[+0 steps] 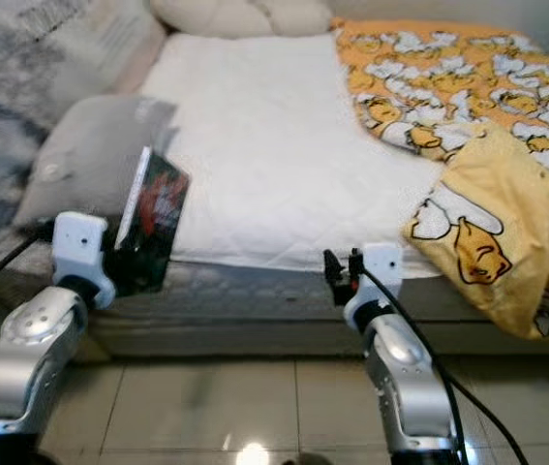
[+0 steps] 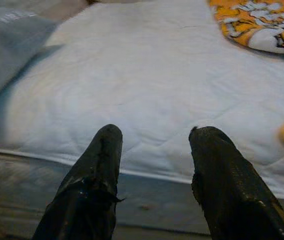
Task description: Clean up the room
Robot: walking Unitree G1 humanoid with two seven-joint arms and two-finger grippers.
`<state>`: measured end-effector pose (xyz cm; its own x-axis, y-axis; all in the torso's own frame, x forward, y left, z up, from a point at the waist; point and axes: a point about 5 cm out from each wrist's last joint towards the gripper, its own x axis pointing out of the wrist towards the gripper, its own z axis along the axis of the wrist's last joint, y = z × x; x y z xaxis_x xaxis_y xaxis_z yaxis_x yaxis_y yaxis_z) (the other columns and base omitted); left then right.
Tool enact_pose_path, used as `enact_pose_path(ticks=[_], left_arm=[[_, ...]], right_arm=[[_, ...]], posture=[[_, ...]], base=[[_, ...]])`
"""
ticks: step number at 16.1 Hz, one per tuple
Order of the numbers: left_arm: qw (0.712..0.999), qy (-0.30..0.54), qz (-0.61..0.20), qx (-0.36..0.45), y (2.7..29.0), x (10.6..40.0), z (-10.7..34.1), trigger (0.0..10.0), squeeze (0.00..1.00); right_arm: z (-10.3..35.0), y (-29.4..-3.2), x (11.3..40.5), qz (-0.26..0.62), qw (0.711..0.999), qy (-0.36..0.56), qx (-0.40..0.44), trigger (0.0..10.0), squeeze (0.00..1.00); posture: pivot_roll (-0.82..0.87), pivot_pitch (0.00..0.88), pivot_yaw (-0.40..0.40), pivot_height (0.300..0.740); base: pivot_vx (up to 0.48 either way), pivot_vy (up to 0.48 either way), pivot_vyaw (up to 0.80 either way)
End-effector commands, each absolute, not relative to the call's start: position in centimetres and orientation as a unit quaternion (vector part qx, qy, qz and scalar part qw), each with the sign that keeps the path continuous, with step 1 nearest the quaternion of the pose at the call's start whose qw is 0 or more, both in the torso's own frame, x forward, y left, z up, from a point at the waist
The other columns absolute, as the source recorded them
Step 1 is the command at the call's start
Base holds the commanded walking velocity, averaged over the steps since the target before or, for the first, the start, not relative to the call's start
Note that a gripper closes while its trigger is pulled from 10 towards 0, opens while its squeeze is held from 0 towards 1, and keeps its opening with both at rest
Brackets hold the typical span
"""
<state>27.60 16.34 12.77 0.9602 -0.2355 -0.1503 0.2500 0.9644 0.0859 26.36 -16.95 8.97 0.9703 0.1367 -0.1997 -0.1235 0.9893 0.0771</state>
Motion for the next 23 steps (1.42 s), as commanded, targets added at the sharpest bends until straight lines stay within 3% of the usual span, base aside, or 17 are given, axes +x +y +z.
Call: enact_pose_path(ticks=[1, 14, 17, 23], left_arm=[[0.989, 0.048, -0.122, 0.061, 16.74, 27.71, 13.72, 10.0, 0.00], [0.988, 0.051, -0.133, 0.063, 16.32, 27.96, 13.61, 10.0, 0.00], [0.987, 0.053, -0.136, 0.064, 16.14, 27.97, 13.52, 10.0, 0.00], [0.988, 0.053, -0.133, 0.064, 16.21, 28.04, 13.54, 10.0, 0.00]], right_arm=[[9.45, -16.88, 26.63, 0.064, 0.993, 0.095, 0.034, 10.0, 0.00], [9.58, -16.87, 26.76, 0.070, 0.992, 0.096, 0.046, 10.0, 0.00], [9.54, -16.82, 26.81, 0.071, 0.991, 0.100, 0.052, 10.0, 0.00], [9.73, -16.84, 26.97, 0.078, 0.992, 0.095, 0.039, 10.0, 0.00]], posture=[[0.05, 0.000, 0.009, 0.740], [0.05, 0.000, 0.018, 0.740], [0.05, 0.000, 0.018, 0.740], [0.05, 0.000, 0.017, 0.740]], base=[[0.371, 0.000, 0.00], [0.369, 0.000, 0.00], [0.368, 0.000, -0.80], [0.367, 0.000, 0.00]])
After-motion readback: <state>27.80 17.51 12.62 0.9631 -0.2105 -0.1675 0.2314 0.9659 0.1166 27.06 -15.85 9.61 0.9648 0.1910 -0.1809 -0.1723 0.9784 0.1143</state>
